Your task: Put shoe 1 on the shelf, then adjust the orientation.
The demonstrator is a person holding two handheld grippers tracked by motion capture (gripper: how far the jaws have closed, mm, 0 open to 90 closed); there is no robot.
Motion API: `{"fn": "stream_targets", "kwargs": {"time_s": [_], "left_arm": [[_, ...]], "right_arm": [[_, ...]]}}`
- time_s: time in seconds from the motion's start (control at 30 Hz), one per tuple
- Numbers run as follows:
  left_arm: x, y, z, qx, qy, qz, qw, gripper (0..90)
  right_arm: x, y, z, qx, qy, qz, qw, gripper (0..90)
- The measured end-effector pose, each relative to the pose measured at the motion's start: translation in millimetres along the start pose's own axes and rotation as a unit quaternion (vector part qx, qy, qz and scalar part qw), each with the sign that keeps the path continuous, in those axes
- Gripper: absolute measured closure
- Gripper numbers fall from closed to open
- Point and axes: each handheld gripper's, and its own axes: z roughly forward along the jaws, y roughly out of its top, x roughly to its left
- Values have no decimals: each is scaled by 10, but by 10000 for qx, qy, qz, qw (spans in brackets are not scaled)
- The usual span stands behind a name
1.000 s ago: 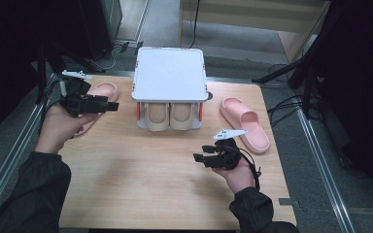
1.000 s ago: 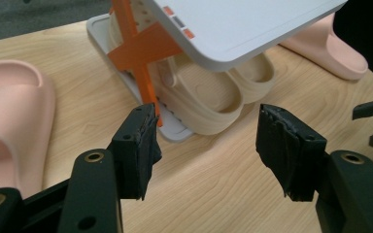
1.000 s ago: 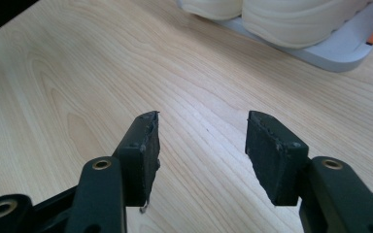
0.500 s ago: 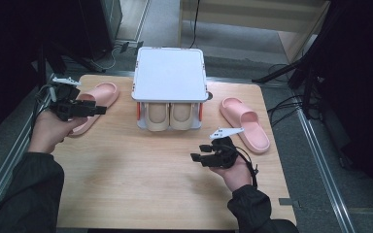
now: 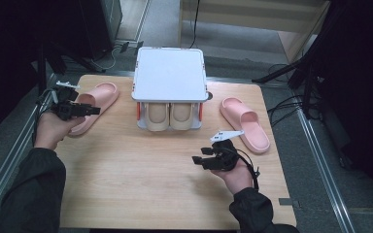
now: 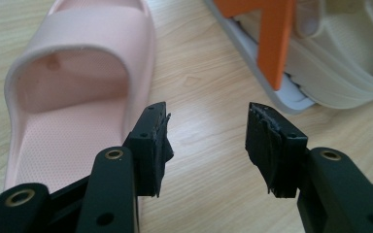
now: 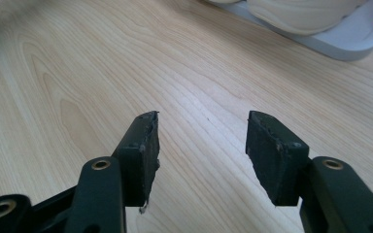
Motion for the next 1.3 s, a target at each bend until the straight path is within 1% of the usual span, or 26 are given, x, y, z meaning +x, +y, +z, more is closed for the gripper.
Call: {"fn": "stream_targets", "kwargs": {"time_s": [0.07, 0.17, 0.23, 0.3, 0.33, 0.37, 0.4, 0.43, 0.5, 0.53, 0.57, 0.63, 0.7, 0.8, 0.87, 0.9, 0.93, 0.97, 1.0, 1.03, 1.1, 1.17, 1.23, 1.3], "left_arm": [[42, 0, 60, 104, 127, 21, 9999, 506], [128, -3, 127, 204, 153, -99, 9996, 519], [167, 2, 159, 116, 118, -169, 9997, 536], [194, 13, 205, 11, 92, -225, 9997, 547], [211, 30, 237, 68, 98, -235, 9997, 551], [222, 52, 270, 162, 149, -213, 9995, 554], [227, 71, 295, 179, 193, -162, 9995, 555], [237, 89, 313, 153, 226, -150, 9995, 555], [274, 111, 345, 20, 216, -257, 9994, 557], [284, 117, 357, 36, 216, -291, 9993, 560], [305, 129, 396, 104, 166, -315, 9993, 561], [311, 140, 434, 125, 201, -268, 9994, 561], [320, 156, 472, 142, 219, -262, 9993, 576], [328, 165, 565, 168, 303, -212, 9992, 617], [338, 157, 591, 224, 342, -198, 9990, 694], [335, 148, 605, 246, 423, -168, 9987, 733], [340, 143, 604, 231, 391, -128, 9989, 769], [340, 143, 604, 231, 391, -128, 9989, 783], [332, 143, 599, 226, 437, -66, 9988, 798], [307, 148, 586, 270, 523, 68, 9982, 807], [284, 149, 555, 275, 606, 206, 9976, 830], [280, 152, 532, 270, 598, 209, 9976, 849], [297, 163, 435, 213, 466, 84, 9986, 851], [303, 169, 370, 205, 351, 33, 9992, 851]], "right_arm": [[-3, -29, -28, -6, -58, 36, 10000, 464], [-8, -71, -67, -32, -100, 73, 9999, 464], [-9, -100, -89, -19, -145, 136, 9998, 464], [-15, -126, -105, -24, -176, 142, 9997, 464], [-15, -140, -114, -23, -189, 160, 9997, 464], [-15, -151, -123, -14, -213, 194, 9996, 464], [-19, -164, -131, -27, -223, 194, 9996, 463], [-20, -177, -140, -26, -232, 221, 9995, 463], [-24, -200, -160, -23, -279, 247, 9993, 463], [-24, -218, -178, -30, -309, 287, 9991, 463], [-24, -224, -181, -42, -311, 299, 9991, 463], [-26, -250, -201, -50, -344, 322, 9989, 463], [-26, -266, -214, -44, -372, 354, 9987, 463], [-29, -285, -229, -37, -409, 380, 9984, 463], [-35, -282, -233, -73, -402, 383, 9984, 463], [-36, -280, -231, -78, -389, 389, 9985, 463], [-37, -277, -224, -59, -393, 382, 9985, 463], [-36, -273, -217, -48, -394, 369, 9985, 463], [-33, -268, -205, -38, -377, 351, 9987, 462], [-29, -265, -198, -39, -369, 332, 9988, 461], [-21, -256, -183, -14, -357, 295, 9989, 457], [-12, -252, -177, 17, -374, 292, 9989, 455], [-6, -249, -167, 1, -298, 307, 9991, 450], [-5, -242, -154, -9, -234, 331, 9992, 448]]}}
